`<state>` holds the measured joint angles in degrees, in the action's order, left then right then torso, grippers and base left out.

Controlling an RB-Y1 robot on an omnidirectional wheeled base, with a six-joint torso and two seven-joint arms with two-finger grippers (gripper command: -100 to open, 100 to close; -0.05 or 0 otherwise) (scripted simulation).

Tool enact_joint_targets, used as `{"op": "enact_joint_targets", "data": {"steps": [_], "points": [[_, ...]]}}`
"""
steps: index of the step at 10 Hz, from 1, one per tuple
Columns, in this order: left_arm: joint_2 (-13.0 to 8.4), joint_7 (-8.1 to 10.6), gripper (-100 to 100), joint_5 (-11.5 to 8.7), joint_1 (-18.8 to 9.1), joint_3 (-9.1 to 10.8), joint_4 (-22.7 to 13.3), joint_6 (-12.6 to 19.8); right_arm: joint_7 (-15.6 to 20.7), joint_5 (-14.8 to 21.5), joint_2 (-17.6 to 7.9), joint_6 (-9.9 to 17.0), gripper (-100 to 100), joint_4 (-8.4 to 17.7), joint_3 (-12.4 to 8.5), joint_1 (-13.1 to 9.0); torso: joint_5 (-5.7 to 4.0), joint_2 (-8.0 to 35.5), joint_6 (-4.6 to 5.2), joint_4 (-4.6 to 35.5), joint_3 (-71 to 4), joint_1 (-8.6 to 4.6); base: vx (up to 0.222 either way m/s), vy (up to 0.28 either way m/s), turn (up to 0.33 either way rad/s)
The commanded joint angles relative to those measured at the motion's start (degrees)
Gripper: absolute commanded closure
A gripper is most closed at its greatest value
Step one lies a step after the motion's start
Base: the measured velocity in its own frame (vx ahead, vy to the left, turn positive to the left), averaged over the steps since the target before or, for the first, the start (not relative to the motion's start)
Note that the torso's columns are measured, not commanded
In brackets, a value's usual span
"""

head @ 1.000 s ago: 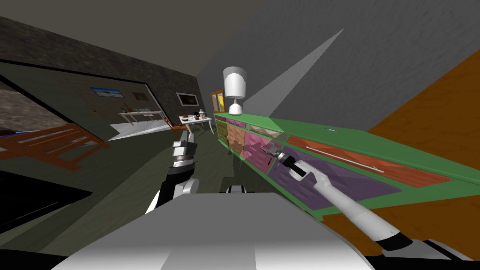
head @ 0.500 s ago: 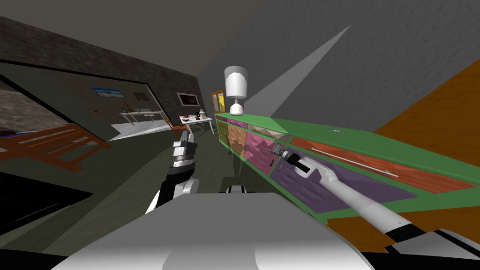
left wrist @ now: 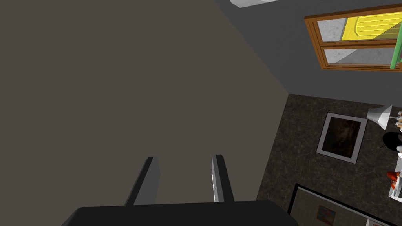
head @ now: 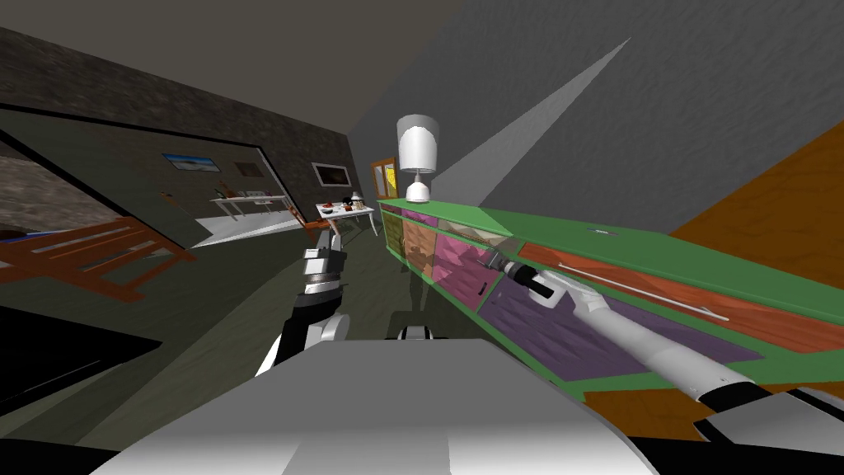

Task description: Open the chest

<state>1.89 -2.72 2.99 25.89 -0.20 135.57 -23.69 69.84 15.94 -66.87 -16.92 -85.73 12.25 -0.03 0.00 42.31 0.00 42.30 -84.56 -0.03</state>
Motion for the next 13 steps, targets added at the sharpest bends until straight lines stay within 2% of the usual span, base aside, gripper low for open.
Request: {"op": "enact_joint_targets", "data": {"steps": [1, 4, 7, 9, 10, 13], "points": [[0.0, 0.00, 0, 0.0, 0.0, 0.00, 0.0, 0.0, 3.3, 0.8, -2.7, 0.3, -100, 3.0, 0.8, -1.6, 0.01, 0.0, -0.01, 0.0, 0.0, 0.05, 0.032, 0.042, 0.002], [0.0, 0.00, 0, 0.0, 0.0, 0.00, 0.0, 0.0, 7.9, 1.9, -7.0, 1.3, -100, 6.5, 1.8, -3.4, 0.01, 0.0, 0.01, 0.0, 0.0, 0.03, 0.034, 0.045, 0.007], [0.0, 0.00, 0, 0.0, 0.0, 0.00, 0.0, 0.0, 11.4, 2.7, -10.1, 1.9, -100, 8.8, 2.5, -4.6, 0.00, 0.0, -0.01, 0.0, 0.0, 0.01, 0.033, 0.047, 0.005], [0.0, 0.00, 0, 0.0, 0.0, 0.00, 0.0, 0.0, 10.7, 2.5, -9.6, 1.2, -100, 9.1, 2.6, -4.8, -0.03, 0.0, 0.00, 0.0, 0.0, -0.06, 0.007, 0.009, 0.000], [0.0, 0.00, 0, 0.0, 0.0, 0.00, 0.0, 0.0, 10.7, 2.5, -9.6, 1.2, 100, 9.1, 2.6, -4.8, -0.03, 0.0, 0.00, 0.0, 0.0, -0.07, 0.000, 0.000, 0.000], [0.0, 0.00, 0, 0.0, 0.0, -0.01, 0.0, 0.0, 10.5, 2.2, -10.3, 1.1, 100, 8.3, 2.7, -4.7, -0.30, -0.2, 0.01, -0.3, -0.1, -0.06, -0.096, 0.117, -0.034]]}}
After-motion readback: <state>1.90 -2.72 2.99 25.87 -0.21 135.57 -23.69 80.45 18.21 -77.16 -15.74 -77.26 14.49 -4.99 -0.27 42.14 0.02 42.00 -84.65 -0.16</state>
